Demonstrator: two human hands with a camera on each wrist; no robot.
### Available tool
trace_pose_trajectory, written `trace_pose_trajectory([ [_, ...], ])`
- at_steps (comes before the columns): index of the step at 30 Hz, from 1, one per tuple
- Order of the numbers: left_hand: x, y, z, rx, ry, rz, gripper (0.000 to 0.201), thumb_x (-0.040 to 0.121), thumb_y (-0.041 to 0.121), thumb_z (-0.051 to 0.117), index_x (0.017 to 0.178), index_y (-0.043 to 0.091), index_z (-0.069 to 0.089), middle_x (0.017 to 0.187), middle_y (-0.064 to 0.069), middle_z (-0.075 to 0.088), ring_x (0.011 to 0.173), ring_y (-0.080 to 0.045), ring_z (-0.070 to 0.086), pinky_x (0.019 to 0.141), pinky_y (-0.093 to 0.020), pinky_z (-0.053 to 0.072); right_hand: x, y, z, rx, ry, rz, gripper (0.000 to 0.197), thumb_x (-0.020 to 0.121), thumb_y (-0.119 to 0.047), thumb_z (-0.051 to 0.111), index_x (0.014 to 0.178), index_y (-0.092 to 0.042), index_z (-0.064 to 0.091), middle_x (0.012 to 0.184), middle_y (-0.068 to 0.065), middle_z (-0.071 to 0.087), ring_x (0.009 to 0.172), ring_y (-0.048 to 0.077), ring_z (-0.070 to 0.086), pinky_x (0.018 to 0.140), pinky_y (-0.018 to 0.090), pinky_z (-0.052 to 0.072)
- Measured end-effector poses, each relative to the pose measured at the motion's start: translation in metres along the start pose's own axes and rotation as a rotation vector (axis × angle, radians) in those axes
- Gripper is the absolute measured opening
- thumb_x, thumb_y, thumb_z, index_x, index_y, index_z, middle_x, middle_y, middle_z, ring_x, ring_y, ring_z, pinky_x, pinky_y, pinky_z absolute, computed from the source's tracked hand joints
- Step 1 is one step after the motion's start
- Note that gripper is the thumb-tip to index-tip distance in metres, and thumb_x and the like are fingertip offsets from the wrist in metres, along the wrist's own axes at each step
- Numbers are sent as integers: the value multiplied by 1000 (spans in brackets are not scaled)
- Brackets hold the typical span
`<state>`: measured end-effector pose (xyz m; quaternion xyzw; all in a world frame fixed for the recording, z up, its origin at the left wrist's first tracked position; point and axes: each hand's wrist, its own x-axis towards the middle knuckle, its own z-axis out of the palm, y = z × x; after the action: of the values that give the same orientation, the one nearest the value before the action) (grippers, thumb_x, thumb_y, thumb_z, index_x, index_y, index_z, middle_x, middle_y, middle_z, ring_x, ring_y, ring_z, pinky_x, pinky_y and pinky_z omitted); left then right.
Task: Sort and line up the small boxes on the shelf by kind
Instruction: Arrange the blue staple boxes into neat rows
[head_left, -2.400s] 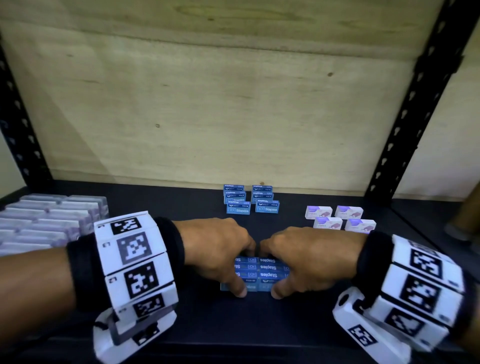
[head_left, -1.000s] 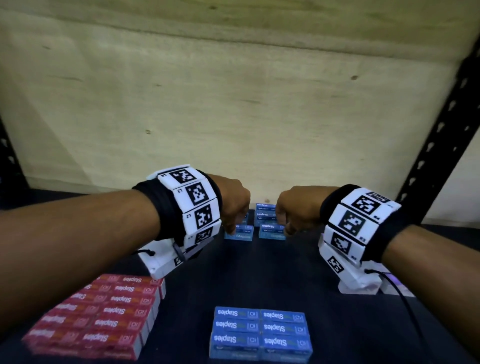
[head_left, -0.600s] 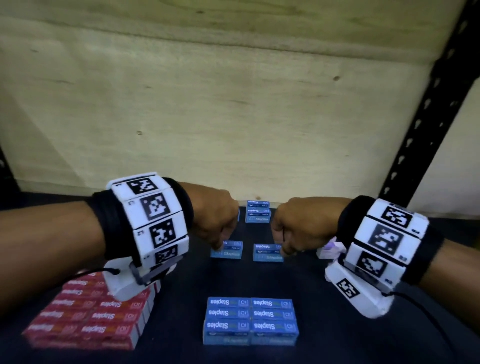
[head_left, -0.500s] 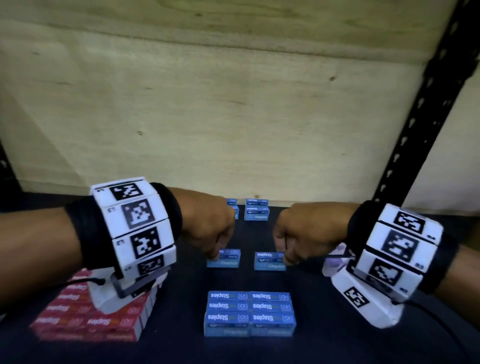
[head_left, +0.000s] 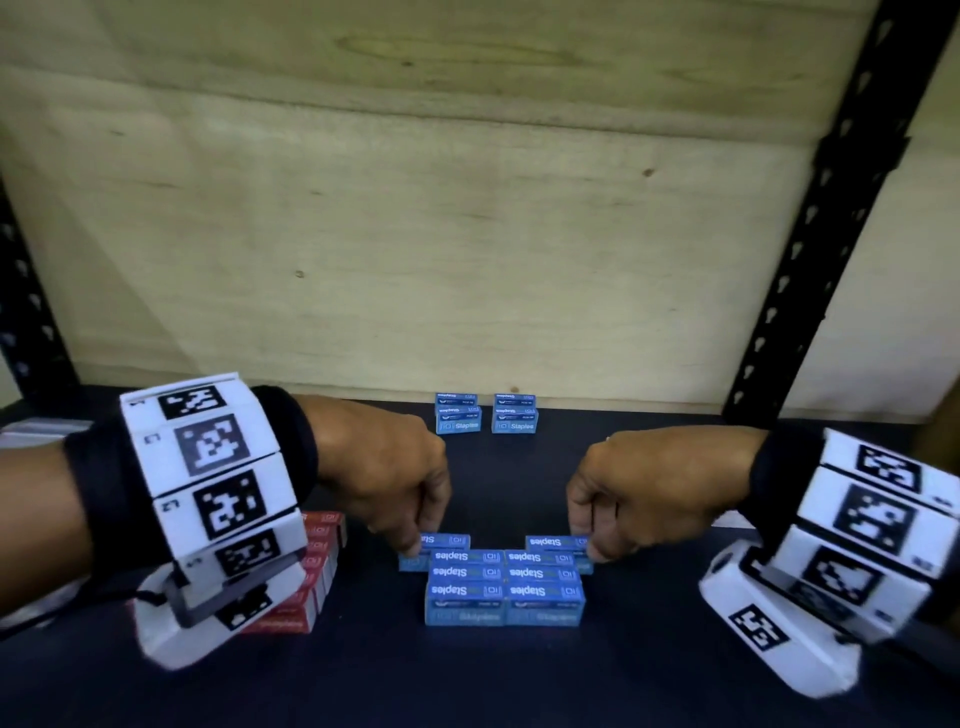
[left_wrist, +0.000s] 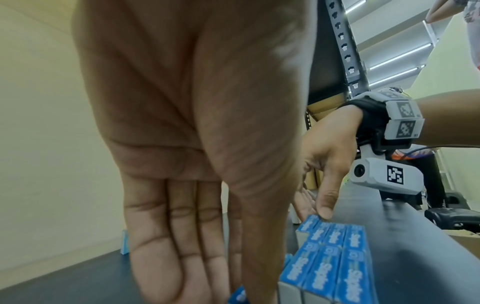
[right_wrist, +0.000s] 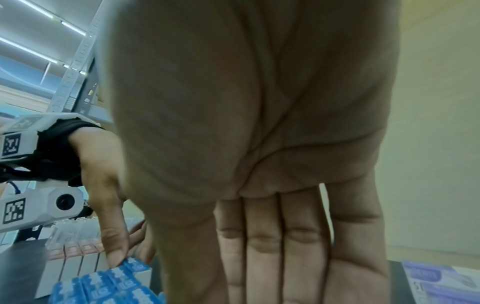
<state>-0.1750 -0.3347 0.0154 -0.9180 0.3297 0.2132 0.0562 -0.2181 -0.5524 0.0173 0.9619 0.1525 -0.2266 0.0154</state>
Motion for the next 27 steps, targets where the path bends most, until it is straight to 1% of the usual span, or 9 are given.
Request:
trace_pose_trajectory([
  [2, -2, -1, 0, -13, -5, 6, 17, 87, 33, 71, 102, 28, 71, 91, 8, 75, 81, -2, 65, 64, -12, 44, -1, 0, 0, 35, -14, -5, 9, 90, -23, 61, 92, -27, 69, 87, -7, 76, 67, 0, 61, 69, 16, 48],
  [4, -2, -2, 1, -23, -2, 10, 17, 88, 33, 69, 105, 30, 71, 88, 12, 73, 77, 0, 63, 62, -11, 41, -1, -1, 1, 68, -19, -8, 14, 91, -21, 57, 93, -26, 70, 88, -9, 76, 67, -3, 62, 69, 14, 47],
  [7, 0, -2, 3, -49, 3, 24, 18, 92, 30, 63, 109, 30, 69, 85, 13, 72, 69, 5, 60, 63, -10, 40, 2, -1, 3, 75, 8, -17, 13, 94, -26, 56, 94, -26, 69, 87, -9, 76, 65, -4, 61, 68, 14, 45],
  [10, 3, -1, 5, -76, 1, 46, 17, 94, 28, 60, 108, 30, 68, 76, 14, 70, 67, 5, 61, 67, -12, 43, 6, -3, 5, 64, 28, -32, 11, 95, -30, 58, 88, -30, 66, 83, -11, 75, 60, -6, 59, 65, 14, 43],
  [13, 6, 1, 6, -83, 15, 63, 15, 95, 26, 59, 107, 28, 68, 68, 16, 66, 63, 5, 59, 58, -7, 39, 8, -7, 4, 52, 37, -46, 11, 95, -32, 58, 87, -30, 66, 80, -11, 74, 61, -5, 59, 66, 15, 44],
  [16, 9, 3, 5, -102, 26, 78, 15, 96, 24, 59, 107, 26, 68, 71, 13, 67, 59, 6, 56, 51, 0, 35, 10, -11, 3, 27, 45, -65, 12, 96, -33, 57, 88, -30, 65, 76, -14, 70, 60, -5, 57, 64, 15, 40],
  [19, 12, 6, 5, -115, 33, 86, 15, 96, 25, 59, 108, 26, 68, 80, 7, 72, 58, 7, 56, 51, 2, 35, 12, -13, 3, 9, 43, -82, 12, 97, -34, 57, 87, -30, 64, 73, -15, 68, 60, -6, 56, 65, 17, 40],
  [23, 14, 12, 5, -91, 35, 108, 15, 96, 24, 57, 107, 26, 67, 86, 4, 74, 62, 7, 56, 57, -4, 39, 14, -18, 2, -20, 56, -91, 12, 97, -34, 56, 95, -29, 67, 75, -14, 68, 62, -6, 55, 63, 15, 39],
  [27, 16, 14, 4, -61, 23, 119, 14, 96, 23, 57, 107, 26, 66, 81, 5, 73, 63, 5, 58, 65, -13, 41, 16, -21, 1, -67, 61, -103, 16, 97, -34, 55, 103, -29, 69, 90, -12, 73, 67, -5, 55, 61, 14, 37],
])
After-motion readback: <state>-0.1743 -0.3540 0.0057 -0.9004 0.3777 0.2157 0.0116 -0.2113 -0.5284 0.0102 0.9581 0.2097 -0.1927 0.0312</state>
